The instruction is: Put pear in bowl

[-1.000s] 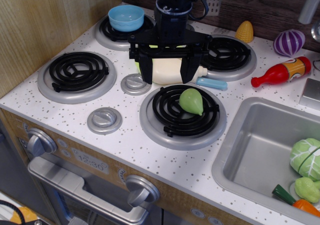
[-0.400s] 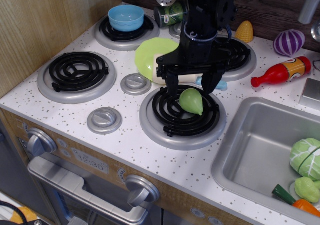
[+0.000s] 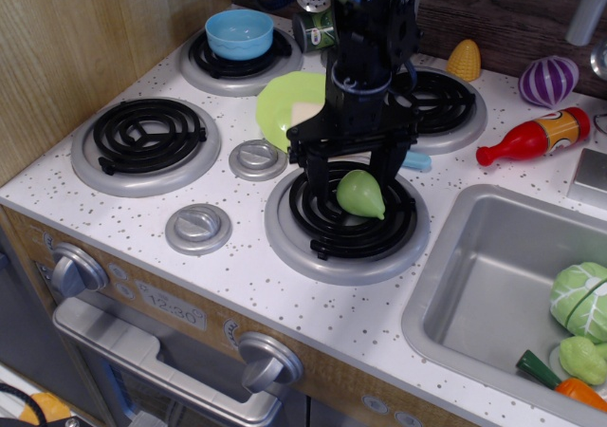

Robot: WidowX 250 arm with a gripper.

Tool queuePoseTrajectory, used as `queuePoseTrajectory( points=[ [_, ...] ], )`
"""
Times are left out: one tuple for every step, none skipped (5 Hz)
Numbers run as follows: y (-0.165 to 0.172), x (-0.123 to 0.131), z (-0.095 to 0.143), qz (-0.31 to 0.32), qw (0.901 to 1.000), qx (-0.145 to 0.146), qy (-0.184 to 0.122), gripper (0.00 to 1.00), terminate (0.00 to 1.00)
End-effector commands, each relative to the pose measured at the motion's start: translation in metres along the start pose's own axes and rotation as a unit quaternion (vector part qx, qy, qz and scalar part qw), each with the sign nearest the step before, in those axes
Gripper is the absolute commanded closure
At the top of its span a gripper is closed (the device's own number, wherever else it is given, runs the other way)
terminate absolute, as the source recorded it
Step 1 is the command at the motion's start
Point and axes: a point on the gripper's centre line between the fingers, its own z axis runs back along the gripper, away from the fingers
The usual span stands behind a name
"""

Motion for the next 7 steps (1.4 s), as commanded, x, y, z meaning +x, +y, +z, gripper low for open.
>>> queuePoseTrajectory(
  points=[
    [-0.002,-0.003,0.002,-0.012,0.9996,-0.023,-0.011,0.0,0.0],
    [-0.002,-0.005,0.002,-0.01,0.9996,-0.02,-0.016,0.0,0.0],
    [-0.002,-0.005,-0.002,-0.011,0.9994,-0.019,-0.025,1.0,0.0],
    [-0.001,-0.003,-0.002,-0.015,0.9994,-0.02,-0.025,1.0,0.0],
    [0.01,0.021,0.004,-0.047,0.9965,0.0,-0.069,1.0,0.0],
    [0.029,0.071,0.022,-0.108,0.9895,0.021,-0.094,1.0,0.0],
    [0.047,0.117,0.041,-0.161,0.9807,0.037,-0.104,1.0,0.0]
  ],
)
